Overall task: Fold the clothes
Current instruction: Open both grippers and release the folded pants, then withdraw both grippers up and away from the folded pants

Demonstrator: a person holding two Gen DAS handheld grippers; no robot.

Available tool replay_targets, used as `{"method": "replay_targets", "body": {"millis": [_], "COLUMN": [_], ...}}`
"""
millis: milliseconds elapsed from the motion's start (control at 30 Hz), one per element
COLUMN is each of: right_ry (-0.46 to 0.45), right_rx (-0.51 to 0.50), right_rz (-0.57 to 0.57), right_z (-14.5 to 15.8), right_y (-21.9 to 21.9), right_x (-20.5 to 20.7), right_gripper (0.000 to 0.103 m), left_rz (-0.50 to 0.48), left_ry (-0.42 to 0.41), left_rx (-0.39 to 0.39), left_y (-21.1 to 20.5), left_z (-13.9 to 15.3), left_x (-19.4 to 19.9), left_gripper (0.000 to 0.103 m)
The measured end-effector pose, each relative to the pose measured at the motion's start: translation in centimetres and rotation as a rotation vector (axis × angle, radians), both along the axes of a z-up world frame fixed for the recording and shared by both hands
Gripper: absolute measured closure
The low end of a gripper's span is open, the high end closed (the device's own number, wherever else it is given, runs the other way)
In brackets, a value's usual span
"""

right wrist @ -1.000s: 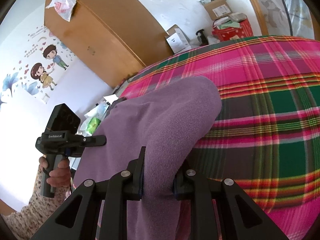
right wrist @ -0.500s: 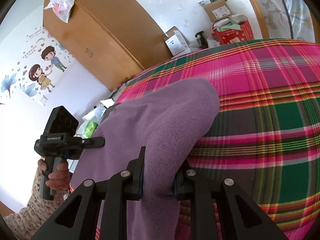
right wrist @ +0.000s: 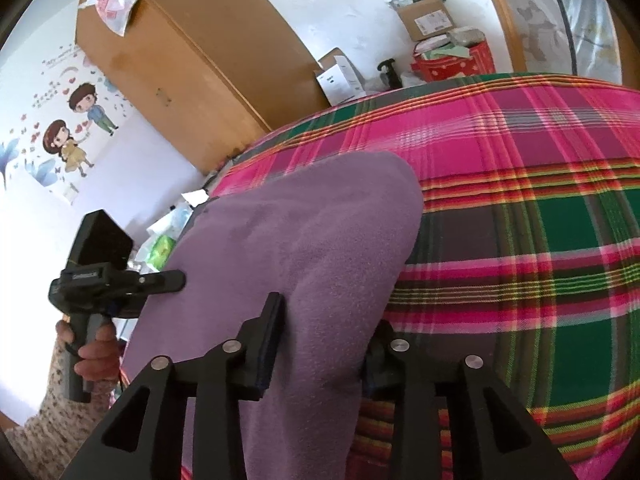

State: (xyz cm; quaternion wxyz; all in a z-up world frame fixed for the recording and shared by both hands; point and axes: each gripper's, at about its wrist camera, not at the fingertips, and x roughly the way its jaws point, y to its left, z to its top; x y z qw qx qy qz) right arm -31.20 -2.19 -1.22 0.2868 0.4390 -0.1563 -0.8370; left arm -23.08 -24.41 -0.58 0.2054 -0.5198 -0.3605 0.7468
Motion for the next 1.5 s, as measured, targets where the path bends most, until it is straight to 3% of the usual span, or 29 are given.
{"method": "replay_targets", "body": {"millis": [367, 633, 900, 1100, 1267, 1500], "right_ry": [0.051, 0.188, 0.214, 0.187, 0.186, 0.205], "right_rx": [0.131, 0.200, 0.321, 0.343, 0.352, 0.325], "right_rz": [-0.066, -0.066, -0.059, -0.114, -0.161, -0.135], "right_z": [1.5, 3.1, 1.3, 1.0, 1.8, 2.6], "right_y": [0.9, 0.1, -1.4, 0.0, 1.0, 0.1], "right_x": [3.1, 7.5, 9.7, 9.6, 11.5, 14.1], "right_gripper": [0.064, 0.064, 0.064, 0.064, 0.064, 0.064], "left_rz": [0.062, 0.070, 0.095, 0.110, 0.137, 0.110], "left_ry": [0.017, 0.030, 0.049, 0.051, 0.056, 0.111], "left_rx": [-0.130, -0.215, -0.301, -0.346, -0.493, -0.516], "left_y": [-0.4, 0.5, 1.5, 1.8, 3.0, 6.3], "left_z": [1.7, 2.3, 2.2, 2.2, 2.6, 3.2], "left_x": [3.6, 5.5, 6.6, 7.5, 9.9, 12.4], "left_gripper": [0.062, 0.062, 0.062, 0.062, 0.064, 0.064]}}
